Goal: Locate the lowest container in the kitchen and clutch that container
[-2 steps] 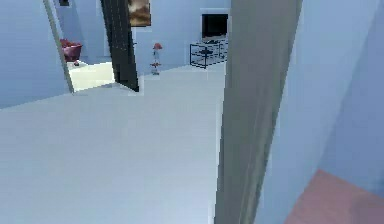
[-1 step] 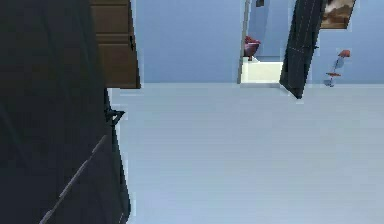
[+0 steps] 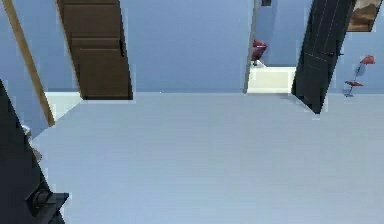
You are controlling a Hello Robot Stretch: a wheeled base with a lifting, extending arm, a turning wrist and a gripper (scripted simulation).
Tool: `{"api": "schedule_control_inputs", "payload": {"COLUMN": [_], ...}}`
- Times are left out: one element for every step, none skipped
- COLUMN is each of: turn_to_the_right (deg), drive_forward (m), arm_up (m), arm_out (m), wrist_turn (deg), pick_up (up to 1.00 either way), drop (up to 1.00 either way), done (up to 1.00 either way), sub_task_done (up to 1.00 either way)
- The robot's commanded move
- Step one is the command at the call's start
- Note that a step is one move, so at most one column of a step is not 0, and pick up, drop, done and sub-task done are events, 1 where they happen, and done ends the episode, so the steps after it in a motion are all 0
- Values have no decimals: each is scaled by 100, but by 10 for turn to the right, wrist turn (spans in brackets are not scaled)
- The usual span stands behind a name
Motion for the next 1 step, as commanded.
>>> {"api": "schedule_control_inputs", "payload": {"turn_to_the_right": [-30], "drive_forward": [0], "arm_up": [0], "arm_out": [0], "wrist_turn": [0], "pick_up": [0], "drop": [0], "done": [0], "sub_task_done": [0]}}
